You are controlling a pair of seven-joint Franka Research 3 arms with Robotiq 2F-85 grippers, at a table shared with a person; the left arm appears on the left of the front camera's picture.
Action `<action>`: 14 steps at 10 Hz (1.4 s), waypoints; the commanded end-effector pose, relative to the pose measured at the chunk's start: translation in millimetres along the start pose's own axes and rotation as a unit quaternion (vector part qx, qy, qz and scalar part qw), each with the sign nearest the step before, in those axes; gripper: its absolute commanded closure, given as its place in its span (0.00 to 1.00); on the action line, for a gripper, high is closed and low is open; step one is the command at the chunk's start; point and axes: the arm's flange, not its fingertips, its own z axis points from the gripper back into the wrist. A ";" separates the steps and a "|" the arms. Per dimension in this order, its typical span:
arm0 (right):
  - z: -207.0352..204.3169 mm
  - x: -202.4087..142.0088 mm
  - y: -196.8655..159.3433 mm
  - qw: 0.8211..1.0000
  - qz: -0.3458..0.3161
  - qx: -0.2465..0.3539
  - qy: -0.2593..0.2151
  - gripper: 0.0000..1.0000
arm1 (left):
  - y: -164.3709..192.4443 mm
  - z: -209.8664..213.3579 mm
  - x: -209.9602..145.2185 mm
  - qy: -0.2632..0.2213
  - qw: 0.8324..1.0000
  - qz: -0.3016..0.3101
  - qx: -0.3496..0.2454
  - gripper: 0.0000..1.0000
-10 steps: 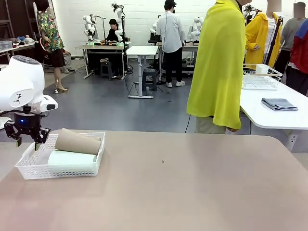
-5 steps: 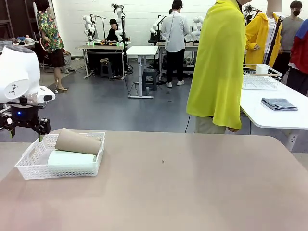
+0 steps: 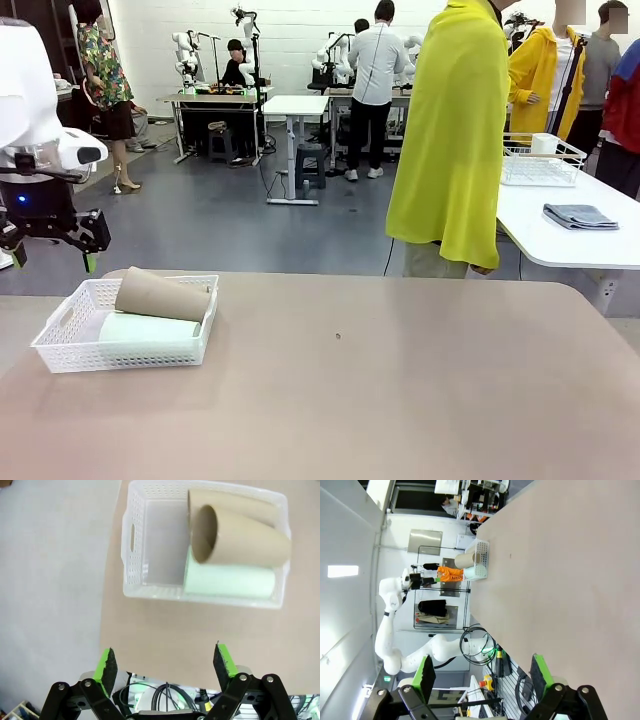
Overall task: Clean and organize the cups into the basket.
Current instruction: Move the Organizing basket back to the left side of the table.
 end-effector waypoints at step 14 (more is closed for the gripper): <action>-1.5 -3.4 1.4 1.000 0.001 -0.006 0.001 0.00 | 78.3 11.4 -28.7 0.150 0.895 -0.111 -0.406 0.00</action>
